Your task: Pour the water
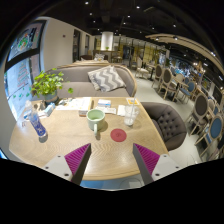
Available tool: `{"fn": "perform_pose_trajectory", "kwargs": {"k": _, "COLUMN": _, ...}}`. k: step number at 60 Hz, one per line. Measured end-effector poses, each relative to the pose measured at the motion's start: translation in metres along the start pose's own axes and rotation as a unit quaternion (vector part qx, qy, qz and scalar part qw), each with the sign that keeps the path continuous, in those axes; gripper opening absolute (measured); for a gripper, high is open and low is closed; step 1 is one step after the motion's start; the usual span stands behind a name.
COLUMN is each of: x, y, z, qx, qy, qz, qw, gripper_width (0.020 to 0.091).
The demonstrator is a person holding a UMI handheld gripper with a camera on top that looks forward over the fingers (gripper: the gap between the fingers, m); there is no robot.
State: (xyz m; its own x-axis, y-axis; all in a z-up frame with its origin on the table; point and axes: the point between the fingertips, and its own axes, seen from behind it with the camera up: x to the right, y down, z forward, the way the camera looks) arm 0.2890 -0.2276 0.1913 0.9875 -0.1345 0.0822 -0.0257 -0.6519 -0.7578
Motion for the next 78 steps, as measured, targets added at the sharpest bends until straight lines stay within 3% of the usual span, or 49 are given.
{"fn": "perform_pose_trajectory", "kwargs": {"k": 7, "x": -0.019, "y": 0.014, "z": -0.003, "qx": -0.012, "qy": 0.002, "qz": -0.002, "qw": 1.0, "gripper_width": 0.086}}
{"fn": "perform_pose_trajectory", "kwargs": {"k": 17, "x": -0.132, "y": 0.046, "z": 0.013, "qx": -0.02, "qy": -0.018, "qz": 0.005, "qw": 1.0, "gripper_width": 0.0857}}
{"fn": "perform_pose_trajectory", "kwargs": {"k": 25, "x": -0.235, "y": 0.059, "z": 0.02, "qx": -0.021, "qy": -0.068, "qz": 0.008, "qw": 0.997, "gripper_width": 0.0855}}
{"fn": "perform_pose_trajectory", "kwargs": {"k": 34, "x": -0.337, "y": 0.043, "z": 0.042, "qx": 0.01, "qy": -0.119, "qz": 0.004, "qw": 0.993, "gripper_width": 0.0861}}
{"fn": "perform_pose_trajectory", "kwargs": {"k": 44, "x": -0.397, "y": 0.0, "z": 0.092, "qx": 0.064, "qy": -0.126, "qz": -0.002, "qw": 0.99, "gripper_width": 0.0864}}
{"fn": "perform_pose_trajectory", "kwargs": {"k": 54, "x": -0.423, "y": -0.029, "z": 0.15, "qx": 0.09, "qy": -0.116, "qz": 0.004, "qw": 0.989, "gripper_width": 0.086}}
{"fn": "perform_pose_trajectory", "kwargs": {"k": 62, "x": -0.441, "y": -0.037, "z": 0.171, "qx": 0.108, "qy": -0.119, "qz": -0.011, "qw": 0.987, "gripper_width": 0.0771}}
{"fn": "perform_pose_trajectory", "kwargs": {"k": 65, "x": -0.444, "y": -0.043, "z": 0.178, "qx": 0.117, "qy": -0.119, "qz": -0.01, "qw": 0.986, "gripper_width": 0.0692}}
{"fn": "perform_pose_trajectory", "kwargs": {"k": 69, "x": -0.438, "y": -0.046, "z": 0.179, "qx": 0.125, "qy": -0.106, "qz": -0.006, "qw": 0.986, "gripper_width": 0.0527}}
{"fn": "perform_pose_trajectory", "kwargs": {"k": 74, "x": -0.439, "y": -0.048, "z": 0.182, "qx": 0.124, "qy": -0.113, "qz": 0.003, "qw": 0.986, "gripper_width": 0.0487}}
{"fn": "perform_pose_trajectory", "kwargs": {"k": 78, "x": -0.439, "y": -0.048, "z": 0.181, "qx": 0.122, "qy": -0.118, "qz": 0.0, "qw": 0.986, "gripper_width": 0.0413}}
